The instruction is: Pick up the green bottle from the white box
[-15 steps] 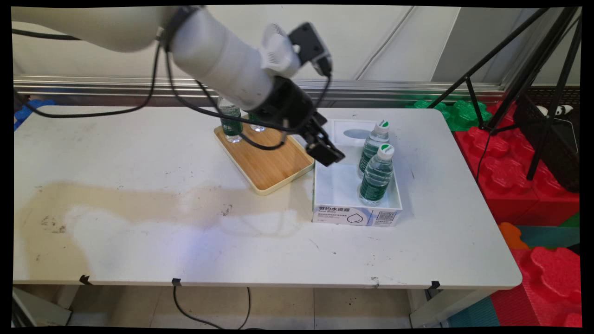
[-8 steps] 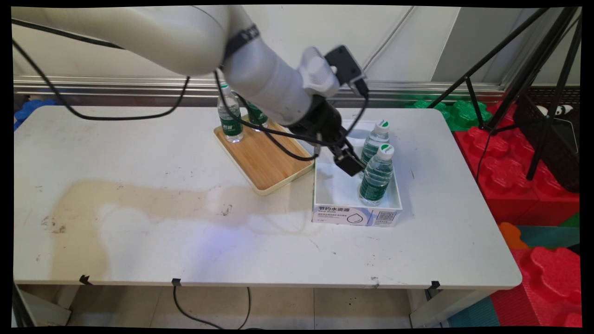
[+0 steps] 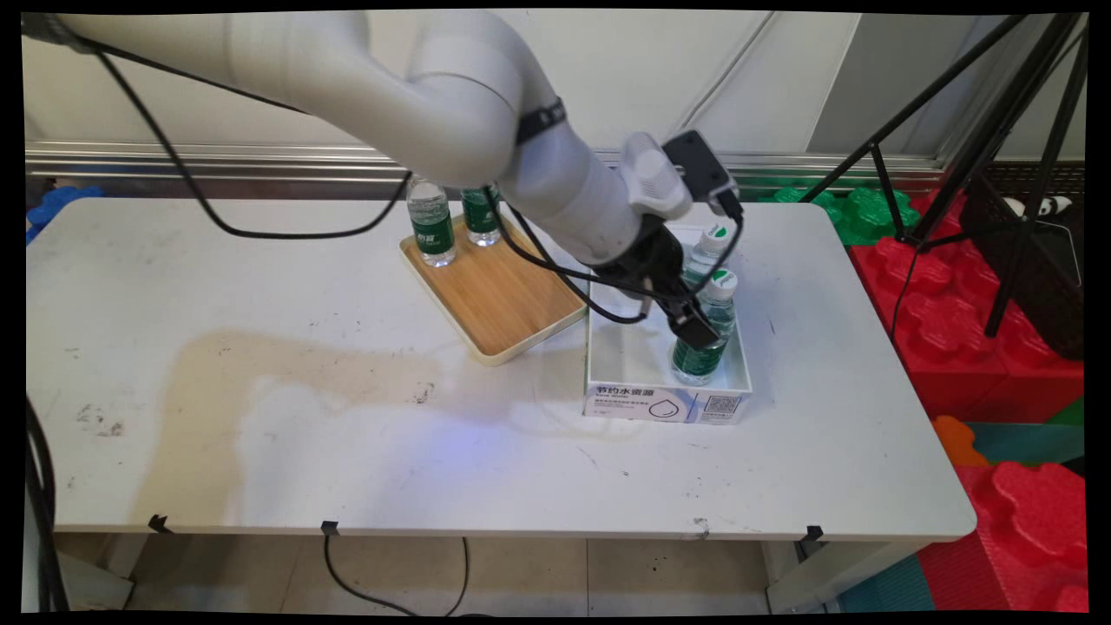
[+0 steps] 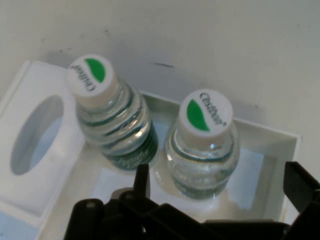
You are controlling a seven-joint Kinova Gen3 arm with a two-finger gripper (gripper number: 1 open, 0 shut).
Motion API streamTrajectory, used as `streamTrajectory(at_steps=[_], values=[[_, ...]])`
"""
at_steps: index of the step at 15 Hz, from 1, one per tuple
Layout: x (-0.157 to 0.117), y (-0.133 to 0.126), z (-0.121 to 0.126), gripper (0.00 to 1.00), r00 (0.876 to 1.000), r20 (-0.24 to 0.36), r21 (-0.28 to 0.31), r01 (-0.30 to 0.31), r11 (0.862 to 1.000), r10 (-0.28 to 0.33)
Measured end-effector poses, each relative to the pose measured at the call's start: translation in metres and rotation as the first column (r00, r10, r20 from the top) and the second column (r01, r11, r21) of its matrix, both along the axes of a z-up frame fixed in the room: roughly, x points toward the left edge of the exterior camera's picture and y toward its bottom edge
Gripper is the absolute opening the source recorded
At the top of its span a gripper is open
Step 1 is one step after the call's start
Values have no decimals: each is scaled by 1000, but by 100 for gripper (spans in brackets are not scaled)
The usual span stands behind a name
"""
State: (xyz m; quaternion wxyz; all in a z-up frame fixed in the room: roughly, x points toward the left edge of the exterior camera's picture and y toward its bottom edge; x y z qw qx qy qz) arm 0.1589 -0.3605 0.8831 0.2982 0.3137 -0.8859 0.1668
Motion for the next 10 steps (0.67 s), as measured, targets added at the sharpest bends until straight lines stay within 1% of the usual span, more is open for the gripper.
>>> streamTrajectory(at_steps=[5,10], values=[[-24,-18,-25,100,1000,-6,-4,17,1000,-17],[-34,-31,-42,100,1000,-4,-11,20,1000,-20]])
